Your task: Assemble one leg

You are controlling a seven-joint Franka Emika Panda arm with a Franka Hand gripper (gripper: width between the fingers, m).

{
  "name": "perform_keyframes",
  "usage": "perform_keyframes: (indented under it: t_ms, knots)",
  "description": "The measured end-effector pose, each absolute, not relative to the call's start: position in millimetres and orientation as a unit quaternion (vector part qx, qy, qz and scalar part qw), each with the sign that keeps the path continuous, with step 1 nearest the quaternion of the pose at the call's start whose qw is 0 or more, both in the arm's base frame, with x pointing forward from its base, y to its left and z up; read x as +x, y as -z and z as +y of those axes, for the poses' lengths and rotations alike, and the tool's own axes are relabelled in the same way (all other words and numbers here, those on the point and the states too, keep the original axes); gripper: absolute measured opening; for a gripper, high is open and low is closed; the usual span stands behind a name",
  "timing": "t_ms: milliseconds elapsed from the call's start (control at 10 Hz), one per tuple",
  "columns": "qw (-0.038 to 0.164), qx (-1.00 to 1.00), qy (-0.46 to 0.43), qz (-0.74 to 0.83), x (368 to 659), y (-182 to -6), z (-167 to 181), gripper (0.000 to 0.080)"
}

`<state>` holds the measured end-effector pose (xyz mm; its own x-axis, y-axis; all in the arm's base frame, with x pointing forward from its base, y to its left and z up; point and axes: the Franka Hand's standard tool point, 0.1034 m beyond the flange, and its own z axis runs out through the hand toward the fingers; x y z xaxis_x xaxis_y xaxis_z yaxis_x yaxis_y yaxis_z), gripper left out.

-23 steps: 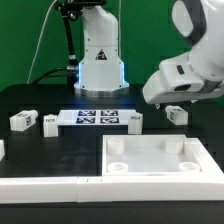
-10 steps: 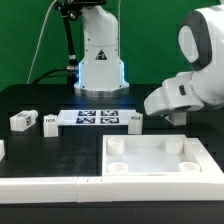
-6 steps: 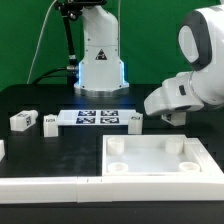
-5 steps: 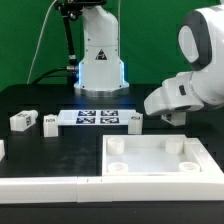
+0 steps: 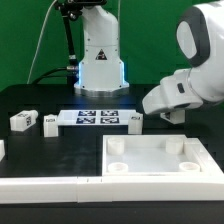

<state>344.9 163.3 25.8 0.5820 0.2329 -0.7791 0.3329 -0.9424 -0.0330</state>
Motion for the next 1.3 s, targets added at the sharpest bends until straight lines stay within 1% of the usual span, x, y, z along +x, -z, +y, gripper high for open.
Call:
perform_keyframes:
  t_ms: [100,300,600,700,800,1000,1100,1200,1300]
  knots:
    - [0.059,0.888,0.428,0.156,351,-37.2,161,0.0287]
    - [0.057,0.894,0.419,0.150,370,-53.7,159,0.0287]
    - [0.054,0.900,0.406,0.151,370,-48.4,161,0.0288]
    - [0.050,0.908,0.388,0.152,374,-46.2,162,0.0288]
    - [0.040,0.926,0.342,0.156,381,-44.3,164,0.0288]
    - [0.023,0.952,0.260,0.158,400,-56.1,157,0.0288]
    - [0.020,0.959,0.238,0.152,411,-65.8,152,0.0288]
    - [0.009,0.970,0.186,0.158,433,-77.2,150,0.0288]
    - [0.003,0.977,0.140,0.160,446,-87.4,149,0.0288]
